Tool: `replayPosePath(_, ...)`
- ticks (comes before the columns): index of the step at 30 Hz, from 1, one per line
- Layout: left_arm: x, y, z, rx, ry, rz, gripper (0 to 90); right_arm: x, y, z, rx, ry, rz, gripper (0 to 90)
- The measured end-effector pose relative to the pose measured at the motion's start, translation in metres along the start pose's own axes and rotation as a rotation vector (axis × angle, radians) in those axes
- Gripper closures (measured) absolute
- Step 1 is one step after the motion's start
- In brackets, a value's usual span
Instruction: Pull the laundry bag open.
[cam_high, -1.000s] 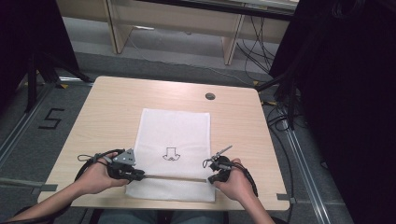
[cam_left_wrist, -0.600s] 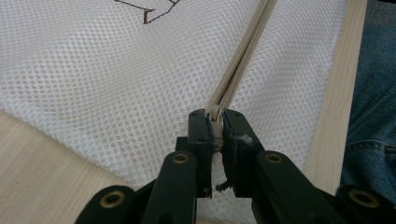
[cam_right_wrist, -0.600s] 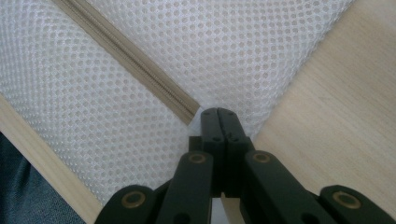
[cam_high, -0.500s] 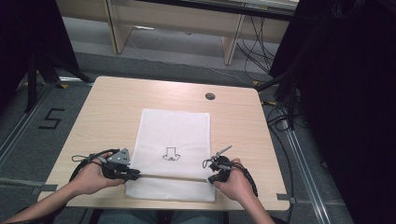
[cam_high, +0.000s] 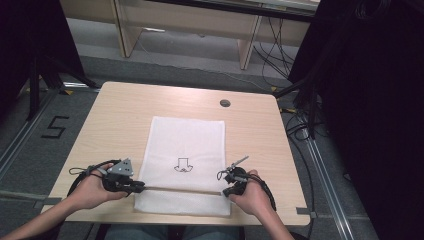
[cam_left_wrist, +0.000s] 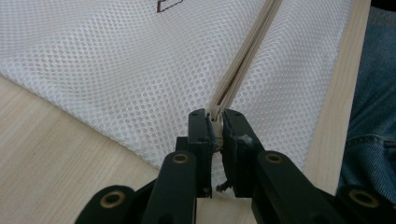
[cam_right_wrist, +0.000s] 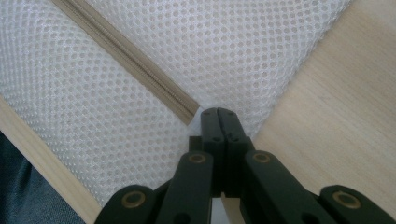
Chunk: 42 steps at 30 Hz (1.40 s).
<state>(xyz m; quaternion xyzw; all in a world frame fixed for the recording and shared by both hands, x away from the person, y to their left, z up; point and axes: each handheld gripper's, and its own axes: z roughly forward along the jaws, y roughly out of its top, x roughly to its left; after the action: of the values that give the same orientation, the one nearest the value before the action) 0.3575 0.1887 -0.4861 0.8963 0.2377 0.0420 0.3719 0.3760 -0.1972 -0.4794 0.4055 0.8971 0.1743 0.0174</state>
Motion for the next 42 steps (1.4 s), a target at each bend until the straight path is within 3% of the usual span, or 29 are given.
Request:
replayPosePath(5, 0.001, -0.001, 0.0, 0.003, 0.003, 0.004, 81.8, -0.001, 0.0, 0.0, -0.004, 0.008, -0.008, 90.0)
replayPosePath(6, 0.001, -0.002, 0.001, 0.002, 0.002, -0.016, 81.8, 0.0, 0.0, 0.0, -0.004, 0.01, 0.004, 90.0)
replayPosePath(8, 0.0, -0.002, 0.001, 0.035, 0.032, 0.04, 81.8, 0.0, 0.0, 0.0, -0.003, 0.008, 0.007, 90.0)
replayPosePath(10, 0.0, -0.003, 0.001, 0.033, 0.029, 0.028, 81.8, 0.002, 0.001, 0.001, -0.002, 0.012, 0.008, 90.0)
replayPosePath(11, 0.001, -0.004, 0.001, 0.018, 0.019, -0.006, 81.8, 0.001, 0.001, 0.001, -0.006, 0.013, -0.011, 90.0)
replayPosePath(14, 0.001, -0.004, 0.002, 0.023, 0.019, 0.003, 81.8, 0.003, 0.001, 0.001, -0.003, -0.001, -0.017, 90.0)
replayPosePath(15, 0.002, -0.004, 0.002, 0.05, 0.033, 0.039, 81.8, 0.002, 0.001, 0.001, -0.003, -0.001, -0.019, 90.0)
replayPosePath(17, 0.001, -0.005, 0.003, 0.041, 0.027, 0.021, 81.8, 0.003, 0.001, 0.001, 0.0, -0.007, -0.016, 90.0)
replayPosePath(18, 0.002, -0.004, 0.001, 0.079, 0.041, 0.045, 81.8, 0.003, 0.001, 0.001, 0.005, -0.006, -0.007, 90.0)
replayPosePath(19, 0.006, -0.005, -0.002, 0.129, 0.065, 0.114, 81.8, 0.003, 0.001, 0.001, 0.003, -0.015, -0.016, 90.0)
replayPosePath(20, 0.006, -0.008, -0.002, 0.075, 0.039, 0.035, 81.9, 0.003, 0.001, 0.0, 0.008, -0.023, -0.019, 90.0)
replayPosePath(21, 0.004, -0.009, -0.001, 0.054, 0.044, 0.004, 81.9, 0.002, 0.001, 0.0, 0.007, -0.018, -0.011, 90.0)
replayPosePath(22, 0.003, -0.008, -0.003, 0.045, 0.046, 0.019, 81.9, 0.002, 0.0, 0.0, 0.006, -0.019, -0.011, 90.0)
replayPosePath(23, 0.006, -0.007, -0.006, 0.091, 0.044, 0.07, 81.8, 0.001, 0.0, 0.0, 0.006, -0.017, -0.015, 90.0)
replayPosePath(24, 0.002, -0.009, -0.002, 0.036, 0.046, 0.003, 81.8, 0.001, 0.001, 0.0, 0.008, -0.017, -0.013, 90.0)
replayPosePath(25, 0.003, -0.008, -0.003, 0.052, 0.047, 0.027, 81.8, 0.002, 0.001, 0.0, 0.012, -0.018, -0.015, 90.0)
replayPosePath(28, 0.004, -0.009, -0.002, 0.052, 0.044, 0.006, 81.8, 0.003, 0.0, -0.001, 0.022, -0.026, 0.016, 90.0)
replayPosePath(31, 0.006, -0.008, -0.005, 0.116, 0.045, 0.067, 81.9, 0.001, 0.0, 0.0, 0.001, -0.014, -0.013, 90.0)
replayPosePath(32, 0.006, -0.009, -0.005, 0.118, 0.047, 0.062, 81.9, 0.001, 0.0, 0.0, 0.002, -0.015, -0.015, 90.0)
replayPosePath(33, 0.003, -0.011, -0.003, 0.167, 0.134, 0.06, 82.0, 0.001, 0.0, -0.001, 0.003, -0.021, -0.011, 90.0)
replayPosePath(34, 0.007, -0.015, -0.005, 0.16, 0.154, 0.059, 82.0, 0.001, -0.001, -0.002, 0.022, -0.062, -0.024, 90.0)
replayPosePath(35, 0.013, -0.018, -0.01, 0.141, 0.089, -0.005, 82.0, 0.0, -0.001, -0.003, 0.021, -0.08, -0.034, 90.0)
replayPosePath(36, 0.014, -0.018, -0.014, 0.146, 0.067, 0.007, 82.0, -0.003, -0.003, -0.003, 0.016, -0.065, -0.013, 90.0)
replayPosePath(37, 0.01, -0.018, -0.014, 0.103, 0.082, -0.007, 81.9, -0.004, -0.004, -0.004, 0.009, -0.054, -0.008, 90.0)
replayPosePath(38, 0.007, -0.018, -0.013, 0.117, 0.094, 0.029, 81.9, -0.006, -0.005, -0.004, 0.015, -0.043, 0.024, 90.0)
replayPosePath(39, 0.006, -0.018, -0.012, 0.119, 0.1, 0.023, 81.9, -0.003, -0.003, -0.004, 0.033, -0.042, 0.055, 90.0)
replayPosePath(40, 0.008, -0.018, -0.014, 0.15, 0.092, 0.053, 81.9, -0.006, -0.002, -0.003, 0.02, -0.056, -0.014, 90.0)
replayPosePath(41, 0.009, -0.018, -0.014, 0.139, 0.091, 0.052, 81.9, -0.004, 0.0, -0.003, 0.034, -0.067, -0.019, 90.0)
replayPosePath(42, 0.007, -0.019, -0.012, 0.101, 0.09, 0.007, 81.9, -0.002, 0.0, -0.003, 0.036, -0.066, -0.01, 90.0)
